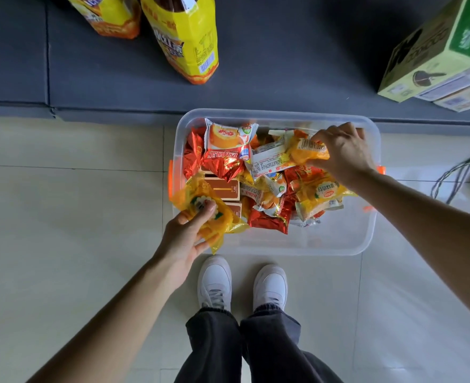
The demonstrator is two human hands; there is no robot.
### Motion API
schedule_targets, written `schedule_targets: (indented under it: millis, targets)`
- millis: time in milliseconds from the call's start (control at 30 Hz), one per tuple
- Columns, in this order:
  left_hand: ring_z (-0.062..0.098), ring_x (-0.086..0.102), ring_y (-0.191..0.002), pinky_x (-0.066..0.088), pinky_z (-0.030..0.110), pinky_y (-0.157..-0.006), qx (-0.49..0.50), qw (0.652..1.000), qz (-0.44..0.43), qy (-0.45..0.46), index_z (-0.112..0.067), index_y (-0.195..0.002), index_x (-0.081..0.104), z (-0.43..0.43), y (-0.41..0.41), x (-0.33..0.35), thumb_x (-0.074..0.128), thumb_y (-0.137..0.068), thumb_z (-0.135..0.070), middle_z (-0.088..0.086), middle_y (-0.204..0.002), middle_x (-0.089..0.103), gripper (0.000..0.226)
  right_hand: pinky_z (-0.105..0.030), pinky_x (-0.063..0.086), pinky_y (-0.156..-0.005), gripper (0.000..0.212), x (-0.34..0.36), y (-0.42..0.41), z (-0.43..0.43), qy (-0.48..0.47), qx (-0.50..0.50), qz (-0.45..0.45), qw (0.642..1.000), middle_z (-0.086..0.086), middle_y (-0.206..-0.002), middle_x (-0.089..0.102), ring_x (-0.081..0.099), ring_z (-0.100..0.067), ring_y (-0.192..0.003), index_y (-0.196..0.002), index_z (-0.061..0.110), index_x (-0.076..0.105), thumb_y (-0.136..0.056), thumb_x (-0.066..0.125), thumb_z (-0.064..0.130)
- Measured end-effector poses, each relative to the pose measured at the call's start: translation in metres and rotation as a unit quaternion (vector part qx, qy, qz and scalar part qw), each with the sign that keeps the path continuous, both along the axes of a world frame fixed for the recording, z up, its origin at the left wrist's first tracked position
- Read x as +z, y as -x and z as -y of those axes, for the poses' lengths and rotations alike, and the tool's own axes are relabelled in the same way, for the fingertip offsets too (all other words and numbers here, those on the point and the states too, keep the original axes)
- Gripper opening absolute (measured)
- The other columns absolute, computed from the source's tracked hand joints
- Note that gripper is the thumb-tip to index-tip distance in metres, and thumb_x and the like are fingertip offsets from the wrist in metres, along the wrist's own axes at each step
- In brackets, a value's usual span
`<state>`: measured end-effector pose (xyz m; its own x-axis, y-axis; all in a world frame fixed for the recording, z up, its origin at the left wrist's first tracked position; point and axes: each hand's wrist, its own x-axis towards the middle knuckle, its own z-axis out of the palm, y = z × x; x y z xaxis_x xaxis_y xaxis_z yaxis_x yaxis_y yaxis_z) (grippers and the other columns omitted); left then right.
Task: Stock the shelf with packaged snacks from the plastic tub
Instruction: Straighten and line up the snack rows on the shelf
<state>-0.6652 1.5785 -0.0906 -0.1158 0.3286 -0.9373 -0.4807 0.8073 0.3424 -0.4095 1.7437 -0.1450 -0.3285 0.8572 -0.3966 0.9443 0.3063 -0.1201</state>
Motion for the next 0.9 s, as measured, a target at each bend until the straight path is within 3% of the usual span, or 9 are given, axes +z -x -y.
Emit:
schedule_targets:
  millis: [167, 267, 333, 433, 533, 600, 767, 800, 900]
  targets:
    - [0.019, 0.068, -0.100, 0.052, 0.031, -0.079, 0.027, 0.999, -0.026, -0.012, -0.017, -0.108, 0.064, 0.001, -0.003, 0.021, 0.072, -0.064, -0.032, 0.003, -0.107, 0.072, 0.047, -0.037, 0.038, -0.087, 0.058, 0.032, 0.008, 0.007, 0.092, -0.116, -0.081, 0.986, -0.014, -0.121, 0.059, 0.051, -0.031, -0.110, -0.125, 0.004, 0.056, -0.082, 0.069, 0.042]
    - [0.021, 0.068, -0.100, 0.053, 0.030, -0.074, 0.040, 0.998, -0.042, -0.033, -0.021, -0.109, 0.062, 0.001, -0.005, 0.044, 0.074, -0.062, -0.030, 0.002, -0.110, 0.071, 0.050, -0.027, 0.042, -0.068, 0.045, 0.072, 0.020, 0.021, 0.185, -0.216, -0.196, 0.938, -0.005, -0.103, 0.061, 0.056, -0.021, -0.091, -0.116, 0.007, 0.061, -0.086, 0.065, 0.040]
    - [0.020, 0.069, -0.098, 0.053, 0.029, -0.069, 0.049, 0.995, -0.058, -0.060, -0.023, -0.111, 0.060, 0.002, -0.005, 0.065, 0.075, -0.063, -0.031, 0.001, -0.111, 0.070, 0.052, -0.027, 0.051, -0.076, 0.041, 0.104, 0.028, 0.035, 0.293, -0.301, -0.313, 0.852, -0.002, -0.099, 0.065, 0.061, -0.018, -0.092, -0.109, 0.006, 0.061, -0.086, 0.061, 0.040]
    - [0.021, 0.070, -0.098, 0.056, 0.031, -0.069, 0.065, 0.990, -0.080, -0.097, -0.019, -0.126, 0.051, 0.007, -0.002, 0.103, 0.076, -0.065, -0.029, 0.001, -0.117, 0.067, 0.067, -0.038, 0.050, -0.095, 0.044, 0.156, 0.042, 0.055, 0.423, -0.351, -0.475, 0.687, -0.006, -0.112, 0.069, 0.065, -0.022, -0.107, -0.121, 0.008, 0.057, -0.088, 0.051, 0.036]
    - [0.017, 0.070, -0.098, 0.057, 0.029, -0.070, 0.096, 0.983, -0.098, -0.122, -0.018, -0.127, 0.049, 0.014, 0.000, 0.144, 0.075, -0.064, -0.029, -0.001, -0.115, 0.068, 0.068, -0.032, 0.053, -0.089, 0.037, 0.203, 0.063, 0.076, 0.493, -0.393, -0.560, 0.538, -0.004, -0.113, 0.069, 0.064, -0.019, -0.108, -0.124, 0.010, 0.054, -0.100, 0.032, 0.029]
    - [0.015, 0.071, -0.095, 0.057, 0.027, -0.069, 0.129, 0.977, -0.107, -0.134, -0.016, -0.124, 0.049, 0.016, 0.002, 0.171, 0.073, -0.066, -0.028, -0.001, -0.112, 0.068, 0.063, -0.038, 0.048, -0.100, 0.042, 0.228, 0.077, 0.087, 0.518, -0.413, -0.584, 0.470, -0.007, -0.121, 0.064, 0.058, -0.023, -0.116, -0.131, 0.012, 0.049, -0.103, 0.026, 0.032]
    - [0.019, 0.069, -0.096, 0.056, 0.024, -0.066, 0.197, 0.957, -0.125, -0.173, -0.017, -0.113, 0.051, 0.016, 0.009, 0.242, 0.072, -0.071, -0.025, -0.004, -0.097, 0.068, 0.048, -0.053, 0.026, -0.113, 0.080, 0.295, 0.105, 0.093, 0.561, -0.393, -0.611, 0.397, -0.017, -0.143, 0.043, 0.033, -0.038, -0.138, -0.139, 0.009, 0.047, -0.077, 0.064, 0.057]
    - [0.019, 0.068, -0.099, 0.056, 0.023, -0.065, 0.218, 0.951, -0.132, -0.177, -0.018, -0.111, 0.052, 0.015, 0.010, 0.257, 0.072, -0.071, -0.025, -0.004, -0.098, 0.068, 0.046, -0.055, 0.025, -0.113, 0.079, 0.308, 0.109, 0.091, 0.563, -0.378, -0.616, 0.400, -0.017, -0.140, 0.045, 0.034, -0.038, -0.137, -0.135, 0.009, 0.051, -0.073, 0.072, 0.052]
    - [0.019, 0.068, -0.103, 0.056, 0.022, -0.064, 0.279, 0.930, -0.145, -0.192, -0.021, -0.106, 0.055, 0.014, 0.015, 0.303, 0.071, -0.068, -0.029, -0.002, -0.104, 0.069, 0.043, -0.056, 0.032, -0.109, 0.075, 0.352, 0.119, 0.084, 0.561, -0.311, -0.593, 0.486, -0.028, -0.133, 0.044, 0.038, -0.048, -0.130, -0.132, 0.002, 0.048, -0.073, 0.078, 0.037]
